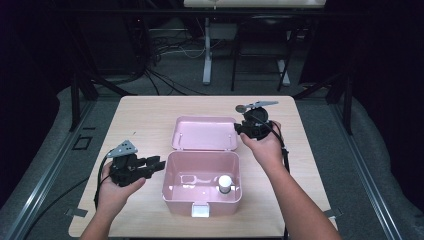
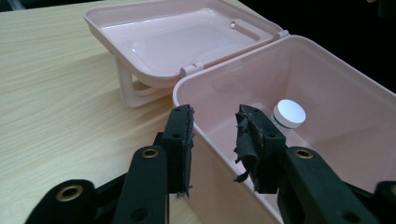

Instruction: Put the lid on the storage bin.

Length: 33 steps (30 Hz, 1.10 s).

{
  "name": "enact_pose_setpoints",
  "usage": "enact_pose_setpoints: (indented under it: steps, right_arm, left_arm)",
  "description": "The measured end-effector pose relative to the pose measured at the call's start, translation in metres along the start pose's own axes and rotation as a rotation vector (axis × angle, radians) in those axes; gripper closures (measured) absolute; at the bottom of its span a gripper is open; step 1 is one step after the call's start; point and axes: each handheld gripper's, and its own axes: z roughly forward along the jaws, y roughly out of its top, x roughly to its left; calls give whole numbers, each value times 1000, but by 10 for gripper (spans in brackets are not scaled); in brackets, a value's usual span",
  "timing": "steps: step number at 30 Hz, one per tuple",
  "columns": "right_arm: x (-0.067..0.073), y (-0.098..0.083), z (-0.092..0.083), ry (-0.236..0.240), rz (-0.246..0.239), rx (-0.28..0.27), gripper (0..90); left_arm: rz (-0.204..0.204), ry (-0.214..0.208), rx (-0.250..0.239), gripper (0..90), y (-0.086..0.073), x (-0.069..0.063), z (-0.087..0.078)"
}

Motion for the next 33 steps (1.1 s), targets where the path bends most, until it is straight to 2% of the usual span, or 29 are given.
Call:
enact_pose_setpoints:
  steps: [9, 20, 24, 33]
  right_arm:
    - [-1, 11, 13, -19, 31, 28, 664]
    - [-3, 11, 27, -14, 64, 60, 663]
    - [-5, 11, 33, -29, 77, 70, 665]
    - [-11, 8, 53, -42, 108, 132, 674]
  left_arm:
    - [15, -7, 22, 706, -1, -2, 3]
    - [34, 9, 55, 750, -4, -4, 9]
    - [37, 17, 58, 761, -5, -4, 10]
    - [34, -8, 69, 802, -6, -5, 14]
